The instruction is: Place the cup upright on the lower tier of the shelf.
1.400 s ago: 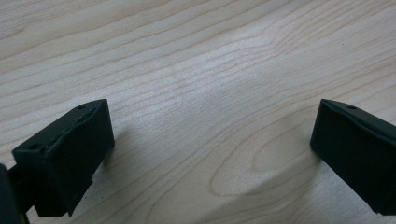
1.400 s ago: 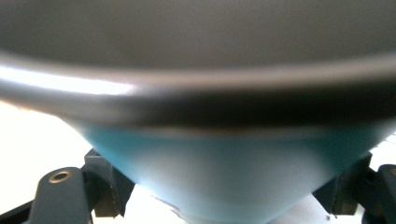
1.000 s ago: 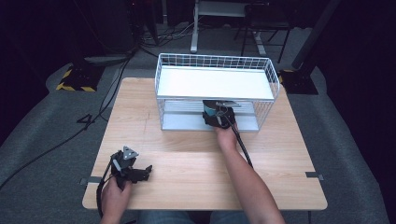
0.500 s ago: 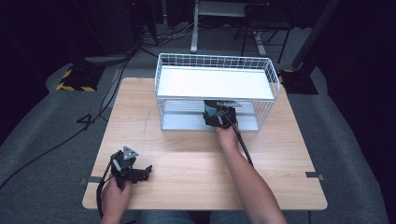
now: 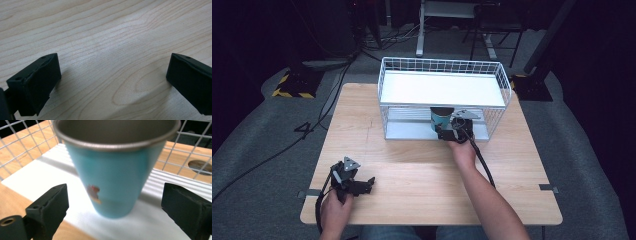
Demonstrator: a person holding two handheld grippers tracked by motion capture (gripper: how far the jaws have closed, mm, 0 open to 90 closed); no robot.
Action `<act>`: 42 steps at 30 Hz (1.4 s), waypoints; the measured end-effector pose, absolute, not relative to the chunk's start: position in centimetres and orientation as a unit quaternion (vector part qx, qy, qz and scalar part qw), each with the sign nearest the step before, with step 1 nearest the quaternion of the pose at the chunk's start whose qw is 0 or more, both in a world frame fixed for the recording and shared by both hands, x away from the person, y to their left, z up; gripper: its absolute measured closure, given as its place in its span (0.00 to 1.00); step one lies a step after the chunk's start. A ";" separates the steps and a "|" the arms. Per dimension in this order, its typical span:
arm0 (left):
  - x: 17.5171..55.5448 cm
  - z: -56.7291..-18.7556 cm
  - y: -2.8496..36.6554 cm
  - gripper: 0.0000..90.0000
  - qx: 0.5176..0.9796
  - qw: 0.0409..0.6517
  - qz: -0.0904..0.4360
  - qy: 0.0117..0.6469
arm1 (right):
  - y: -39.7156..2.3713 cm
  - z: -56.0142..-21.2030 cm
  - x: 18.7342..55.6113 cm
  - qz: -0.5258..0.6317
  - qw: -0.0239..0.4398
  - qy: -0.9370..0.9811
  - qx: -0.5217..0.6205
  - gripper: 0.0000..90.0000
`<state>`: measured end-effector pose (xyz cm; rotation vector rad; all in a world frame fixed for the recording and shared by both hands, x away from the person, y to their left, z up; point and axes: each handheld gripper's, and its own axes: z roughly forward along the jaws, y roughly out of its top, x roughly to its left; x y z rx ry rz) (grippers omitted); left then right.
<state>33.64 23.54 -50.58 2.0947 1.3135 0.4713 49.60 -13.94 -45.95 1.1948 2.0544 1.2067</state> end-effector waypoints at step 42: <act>33.3 -50.6 23.6 0.00 0.790 0.308 0.178 0.500 | -24.5 -40.6 39.3 0.469 0.209 0.774 0.370 0.17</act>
